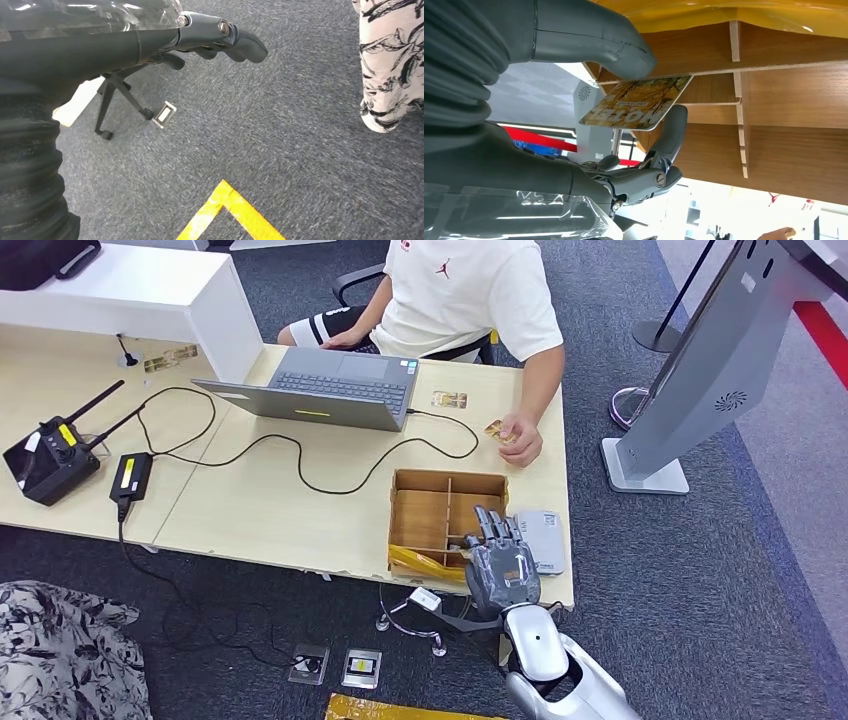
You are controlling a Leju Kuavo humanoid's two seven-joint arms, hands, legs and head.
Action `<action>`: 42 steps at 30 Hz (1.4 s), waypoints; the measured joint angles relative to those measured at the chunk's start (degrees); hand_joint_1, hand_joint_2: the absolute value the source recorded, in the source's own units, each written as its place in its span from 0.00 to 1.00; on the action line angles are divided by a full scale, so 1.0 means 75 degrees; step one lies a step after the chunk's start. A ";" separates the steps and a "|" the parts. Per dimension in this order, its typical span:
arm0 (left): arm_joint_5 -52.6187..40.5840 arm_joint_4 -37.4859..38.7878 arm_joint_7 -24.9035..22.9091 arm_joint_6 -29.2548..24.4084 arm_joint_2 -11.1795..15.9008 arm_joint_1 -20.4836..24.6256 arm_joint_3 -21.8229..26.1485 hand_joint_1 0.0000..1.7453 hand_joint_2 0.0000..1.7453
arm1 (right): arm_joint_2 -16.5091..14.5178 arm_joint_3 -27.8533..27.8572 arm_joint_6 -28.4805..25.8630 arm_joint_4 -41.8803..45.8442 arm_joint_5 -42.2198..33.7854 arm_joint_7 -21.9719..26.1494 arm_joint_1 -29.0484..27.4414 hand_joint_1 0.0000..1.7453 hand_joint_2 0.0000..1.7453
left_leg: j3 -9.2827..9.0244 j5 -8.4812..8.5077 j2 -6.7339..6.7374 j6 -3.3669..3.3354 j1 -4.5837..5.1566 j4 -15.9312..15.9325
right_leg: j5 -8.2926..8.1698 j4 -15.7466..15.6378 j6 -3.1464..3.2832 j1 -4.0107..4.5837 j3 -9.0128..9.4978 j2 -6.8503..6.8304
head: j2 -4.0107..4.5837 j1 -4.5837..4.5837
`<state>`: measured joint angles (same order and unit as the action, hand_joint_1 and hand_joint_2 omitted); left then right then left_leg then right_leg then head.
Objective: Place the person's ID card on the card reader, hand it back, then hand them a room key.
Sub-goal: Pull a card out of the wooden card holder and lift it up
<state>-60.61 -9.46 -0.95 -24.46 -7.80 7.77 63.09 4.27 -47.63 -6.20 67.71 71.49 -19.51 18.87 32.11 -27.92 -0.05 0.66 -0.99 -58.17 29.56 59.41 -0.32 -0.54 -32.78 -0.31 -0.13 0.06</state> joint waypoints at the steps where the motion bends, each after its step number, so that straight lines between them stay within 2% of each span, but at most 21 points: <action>1: 0.0016 0.0004 0.0039 0.0000 0.0009 0.0003 0.0014 0.00 1.00 | -0.0003 0.0000 0.0009 0.0009 0.0013 -0.0005 0.0000 0.51 1.00 | 0.0000 0.0000 0.0000 0.0000 0.0000 0.0000 | 0.0000 0.0000 0.0000 0.0000 0.0000 0.0000 | 0.0000 0.0000; 4: 0.0038 0.0012 0.0099 0.0000 0.0040 0.0014 0.0049 0.00 1.00 | -0.0031 0.0000 0.0026 0.0012 0.0036 -0.0013 0.0000 0.79 1.00 | 0.0000 0.0000 0.0000 0.0000 -0.0001 0.0000 | 0.0000 0.0000 0.0000 0.0001 0.0000 0.0001 | 0.0000 0.0001; 5: 0.0042 0.0014 0.0113 0.0000 0.0049 0.0016 0.0056 0.00 1.00 | -0.0044 0.0000 0.0028 0.0012 0.0041 -0.0015 0.0000 0.86 1.00 | -0.0001 0.0000 0.0000 0.0000 -0.0001 0.0000 | 0.0000 0.0000 0.0000 0.0001 0.0000 0.0001 | 0.0000 0.0002; 6: 0.0047 0.0016 0.0125 0.0000 0.0055 0.0017 0.0060 0.00 1.00 | -0.0053 0.0000 0.0028 0.0013 0.0046 -0.0020 0.0004 0.89 1.00 | -0.0001 0.0000 0.0000 0.0000 -0.0001 0.0000 | 0.0000 0.0000 0.0000 0.0001 0.0000 0.0000 | 0.0000 0.0001; 24: 0.0079 0.0063 0.0308 0.0000 0.0077 0.0028 0.0199 0.00 1.00 | -0.0059 0.0000 0.0085 0.0133 0.0062 -0.0141 -0.0010 0.91 1.00 | -0.0002 0.0000 0.0000 0.0000 0.0001 0.0000 | 0.0000 0.0000 0.0000 0.0000 0.0000 0.0001 | 0.0000 0.0001; 32: 0.0053 0.0084 0.0308 0.0000 0.0093 0.0029 0.0248 0.00 1.00 | -0.0062 0.0000 0.0067 0.0140 0.0100 -0.0165 -0.0013 1.00 1.00 | -0.0001 0.0000 0.0000 0.0000 0.0001 0.0000 | 0.0000 0.0000 0.0000 -0.0001 0.0000 0.0001 | 0.0000 0.0001; 35: 0.0005 0.0085 0.0307 0.0000 0.0093 0.0028 0.0258 0.00 1.00 | -0.0061 0.0000 -0.0279 0.0176 0.0259 -0.0253 -0.0015 1.00 1.00 | -0.0001 0.0000 0.0000 0.0000 0.0001 0.0000 | 0.0000 0.0000 0.0000 -0.0001 0.0000 0.0001 | 0.0000 0.0001; 40: -0.0064 0.0085 0.0308 0.0000 0.0093 0.0028 0.0306 0.00 1.00 | -0.0053 0.0016 -0.1682 0.0469 0.0608 -0.0415 -0.0013 1.00 1.00 | -0.0002 0.0000 0.0001 0.0000 0.0001 0.0000 | 0.0000 0.0000 0.0000 0.0000 0.0000 0.0001 | 0.0000 0.0001; 42: -0.0076 0.0085 0.0309 0.0000 0.0093 0.0028 0.0316 0.00 1.00 | -0.0046 0.0027 -0.1912 0.0563 0.0665 -0.0418 -0.0014 1.00 1.00 | -0.0002 0.0000 0.0001 0.0000 0.0001 0.0000 | 0.0000 0.0000 0.0000 0.0000 0.0000 0.0001 | 0.0000 0.0001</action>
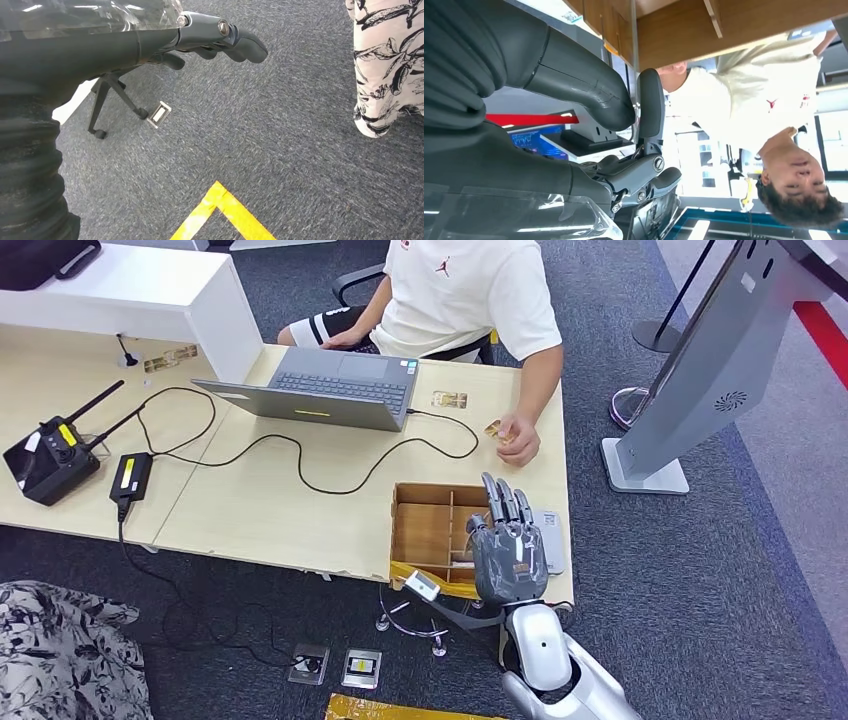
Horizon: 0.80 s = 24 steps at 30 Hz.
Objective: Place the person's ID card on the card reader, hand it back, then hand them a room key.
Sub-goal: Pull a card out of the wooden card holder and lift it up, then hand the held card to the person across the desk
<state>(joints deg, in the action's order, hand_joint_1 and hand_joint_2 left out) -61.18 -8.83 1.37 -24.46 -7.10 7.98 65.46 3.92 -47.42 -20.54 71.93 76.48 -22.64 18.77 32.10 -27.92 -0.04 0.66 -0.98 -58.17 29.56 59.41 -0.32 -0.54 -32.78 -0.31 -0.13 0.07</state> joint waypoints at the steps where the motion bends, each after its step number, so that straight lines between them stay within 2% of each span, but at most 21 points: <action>1: -0.0004 0.0000 -0.0001 0.0000 0.0000 0.0000 0.0014 0.00 1.00 | 0.0003 0.0006 -0.0041 0.0039 0.0016 0.0000 0.0000 1.00 1.00 | 0.0000 0.0000 0.0000 0.0000 0.0000 0.0000 | 0.0000 0.0000 0.0000 0.0000 0.0000 0.0000 | 0.0000 0.0000; 4: -0.0038 -0.0001 -0.0017 0.0000 0.0000 0.0000 0.0058 0.00 1.00 | 0.0010 0.0023 -0.0265 0.0163 0.0112 -0.0005 -0.0002 1.00 1.00 | 0.0000 0.0000 0.0000 0.0000 0.0000 0.0000 | 0.0000 0.0000 0.0000 0.0000 0.0000 0.0001 | 0.0000 0.0000; 9: -0.0240 -0.0071 -0.0245 0.0000 -0.0065 -0.0016 0.0069 0.00 1.00 | 0.0044 0.0159 -0.1052 0.0536 0.0307 0.0007 0.0001 1.00 1.00 | 0.0000 0.0000 0.0000 0.0000 0.0001 0.0000 | 0.0000 0.0000 0.0000 -0.0001 0.0000 0.0000 | 0.0000 0.0000; 15: -0.0366 -0.0184 -0.0352 0.0000 -0.0160 -0.0022 0.0111 0.00 1.00 | 0.0071 0.0231 -0.1284 0.0914 0.0220 0.0130 0.0004 1.00 1.00 | 0.0000 0.0000 0.0000 0.0000 0.0000 0.0000 | 0.0000 0.0000 0.0000 -0.0001 0.0000 0.0000 | 0.0000 -0.0001; 21: -0.0522 -0.0214 -0.0392 0.0000 -0.0189 -0.0021 0.0133 0.00 1.00 | 0.0053 0.0331 -0.2253 0.1016 -0.0600 0.0521 0.0048 1.00 1.00 | 0.0000 0.0000 0.0000 0.0000 0.0000 0.0000 | 0.0000 0.0000 0.0000 0.0000 0.0002 0.0000 | 0.0000 0.0000; 24: -0.0608 -0.0221 -0.0391 0.0000 -0.0197 -0.0016 0.0171 0.00 1.00 | -0.0014 0.0413 -0.2374 0.1013 -0.1265 0.0992 0.0087 1.00 1.00 | 0.0000 0.0000 0.0000 0.0000 0.0000 0.0000 | 0.0000 0.0000 0.0000 0.0000 0.0002 0.0000 | 0.0000 0.0000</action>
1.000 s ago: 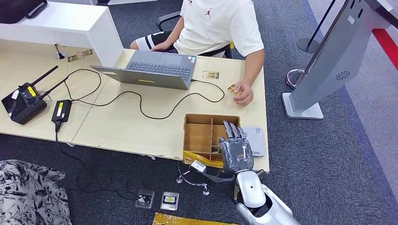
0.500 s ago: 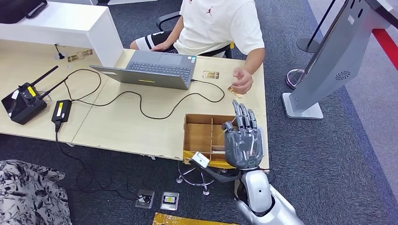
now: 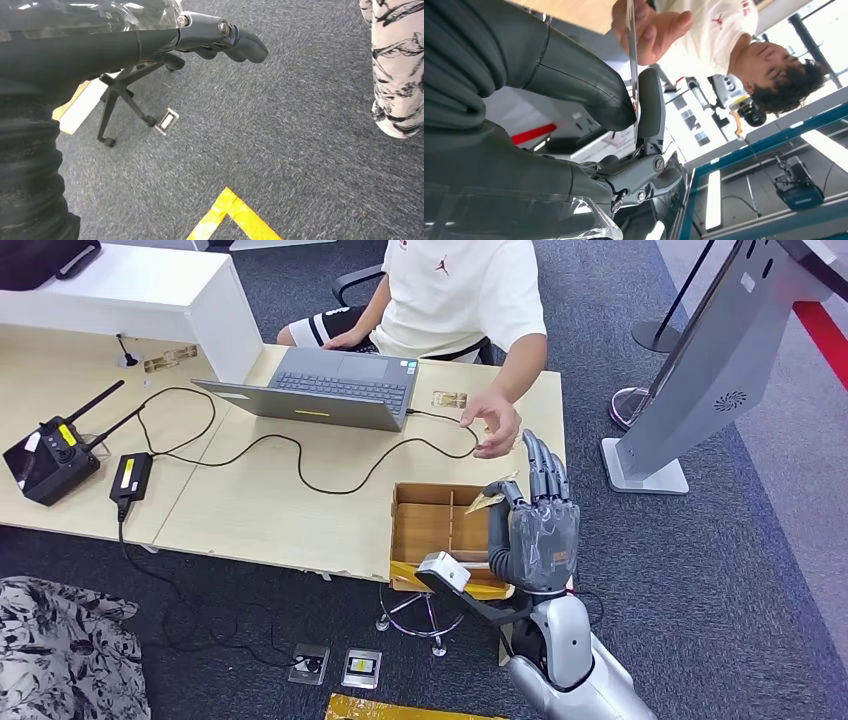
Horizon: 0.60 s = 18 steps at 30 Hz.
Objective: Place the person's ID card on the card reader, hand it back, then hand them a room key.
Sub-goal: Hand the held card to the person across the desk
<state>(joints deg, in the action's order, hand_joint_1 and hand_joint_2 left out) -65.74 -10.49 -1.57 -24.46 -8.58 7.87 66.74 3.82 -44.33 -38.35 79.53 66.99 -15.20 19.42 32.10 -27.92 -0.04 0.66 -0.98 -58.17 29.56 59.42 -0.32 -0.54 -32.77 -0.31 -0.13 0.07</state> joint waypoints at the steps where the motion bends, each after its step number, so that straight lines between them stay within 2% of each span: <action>1: -0.0044 0.0000 0.0004 0.0000 -0.0002 0.0001 0.0013 0.00 1.00 | -0.0055 0.0077 -0.0003 -0.0002 -0.0308 0.0284 0.0003 1.00 1.00 | 0.0000 0.0000 0.0000 0.0000 0.0000 0.0000 | 0.0000 0.0000 0.0000 0.0000 0.0000 0.0000 | 0.0000 0.0000; 6: -0.0268 0.0002 0.0156 0.0000 -0.0017 0.0004 0.0090 0.00 1.00 | -0.0532 0.0852 -0.0004 -0.0160 -0.2058 0.2019 0.0141 1.00 1.00 | 0.0001 0.0000 0.0000 0.0000 0.0000 0.0000 | 0.0000 0.0000 0.0000 0.0000 -0.0001 0.0000 | 0.0000 0.0001; 9: -0.0319 0.0005 0.0293 0.0000 -0.0018 0.0014 0.0122 0.00 1.00 | -0.0843 0.1393 -0.0004 -0.0495 -0.2568 0.2561 0.0402 1.00 1.00 | 0.0000 0.0002 -0.0001 -0.0001 0.0000 0.0000 | -0.0001 0.0001 0.0000 0.0000 0.0001 -0.0001 | 0.0000 -0.0001; 13: -0.0319 0.0015 0.0481 0.0000 -0.0018 0.0018 0.0143 0.00 1.00 | -0.1105 0.1832 -0.0004 -0.0888 -0.2635 0.2566 0.0787 1.00 1.00 | 0.0003 0.0004 -0.0001 -0.0001 0.0000 0.0000 | -0.0003 0.0002 0.0002 0.0000 -0.0001 0.0000 | 0.0000 0.0000; 18: -0.0282 0.0031 0.0802 0.0000 -0.0017 0.0032 0.0182 0.00 1.00 | -0.1330 0.2183 -0.0002 -0.1539 -0.2253 0.2049 0.1429 1.00 1.00 | 0.0003 0.0005 -0.0001 -0.0001 0.0000 0.0000 | -0.0004 0.0002 0.0002 0.0000 -0.0002 -0.0001 | 0.0000 0.0000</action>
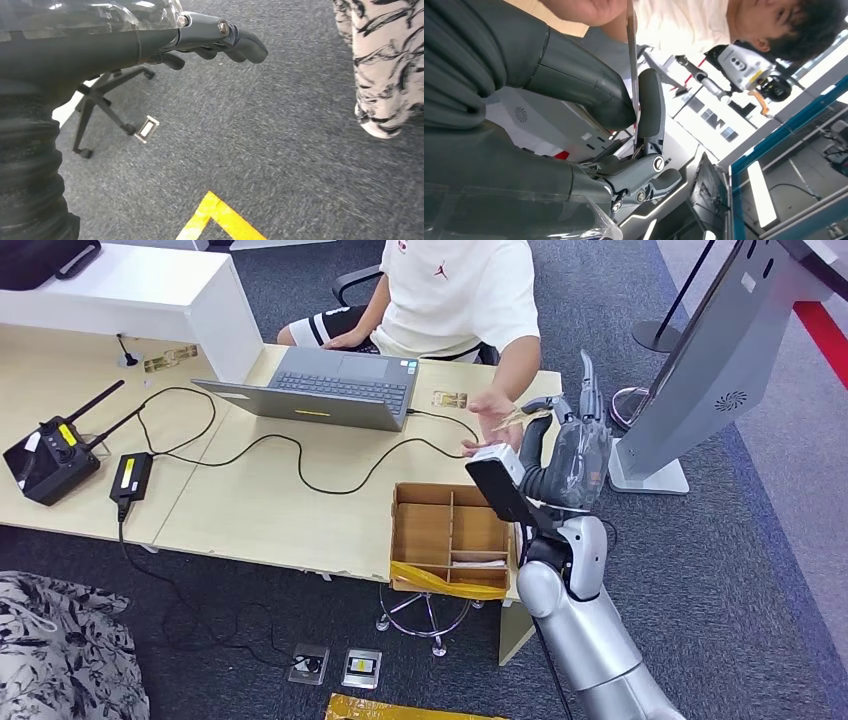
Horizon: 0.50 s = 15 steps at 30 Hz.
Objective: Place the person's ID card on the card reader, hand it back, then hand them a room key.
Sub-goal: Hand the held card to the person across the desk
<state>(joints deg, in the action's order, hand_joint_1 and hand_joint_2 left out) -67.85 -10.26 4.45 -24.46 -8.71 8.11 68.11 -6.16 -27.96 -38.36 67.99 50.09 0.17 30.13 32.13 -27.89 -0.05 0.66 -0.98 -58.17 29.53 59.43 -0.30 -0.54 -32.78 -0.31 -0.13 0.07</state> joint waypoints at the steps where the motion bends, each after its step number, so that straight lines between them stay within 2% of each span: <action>1: 0.0006 0.0003 0.0046 0.0000 0.0002 0.0003 0.0021 0.00 1.00 | -0.0025 0.0039 0.0000 -0.0126 0.0079 -0.0127 0.0114 1.00 1.00 | 0.0000 0.0000 0.0000 0.0000 0.0000 0.0000 | 0.0000 0.0000 0.0000 0.0000 0.0000 0.0000 | 0.0000 -0.0001; 8: 0.0016 0.0031 0.0162 0.0000 0.0004 0.0026 0.0161 0.00 1.00 | -0.0068 0.0087 0.0001 -0.1002 0.0575 -0.0849 0.0683 1.00 1.00 | 0.0002 0.0000 -0.0002 0.0000 0.0000 0.0000 | 0.0000 0.0000 0.0000 0.0000 0.0000 -0.0001 | 0.0000 0.0000; 13: 0.0028 0.0058 0.0194 0.0000 0.0004 0.0039 0.0278 0.00 1.00 | -0.0068 0.0072 0.0001 -0.1499 0.0852 -0.1115 0.0916 1.00 1.00 | 0.0001 0.0000 -0.0002 0.0000 0.0000 0.0000 | 0.0000 0.0000 0.0000 0.0000 0.0000 -0.0001 | 0.0000 0.0000; 14: 0.0031 0.0062 0.0198 0.0000 0.0004 0.0040 0.0302 0.00 1.00 | -0.0068 0.0069 0.0001 -0.1595 0.0895 -0.1144 0.0956 0.98 1.00 | 0.0001 0.0000 -0.0002 0.0000 0.0000 0.0000 | 0.0000 0.0000 0.0000 0.0000 0.0000 -0.0002 | 0.0000 0.0000; 15: 0.0033 0.0066 0.0200 0.0000 0.0004 0.0041 0.0323 0.00 1.00 | -0.0068 0.0067 0.0001 -0.1693 0.0935 -0.1165 0.0991 0.76 1.00 | 0.0001 0.0000 -0.0002 0.0000 0.0000 0.0000 | 0.0000 0.0000 0.0000 0.0000 0.0000 -0.0002 | 0.0000 0.0000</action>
<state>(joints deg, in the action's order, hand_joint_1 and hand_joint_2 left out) -67.61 -9.76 5.95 -24.46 -8.68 8.42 70.53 -6.67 -27.46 -38.36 55.29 57.10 -8.57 37.57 32.14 -27.89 -0.07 0.66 -0.98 -58.17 29.53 59.43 -0.30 -0.54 -32.78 -0.33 -0.13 0.07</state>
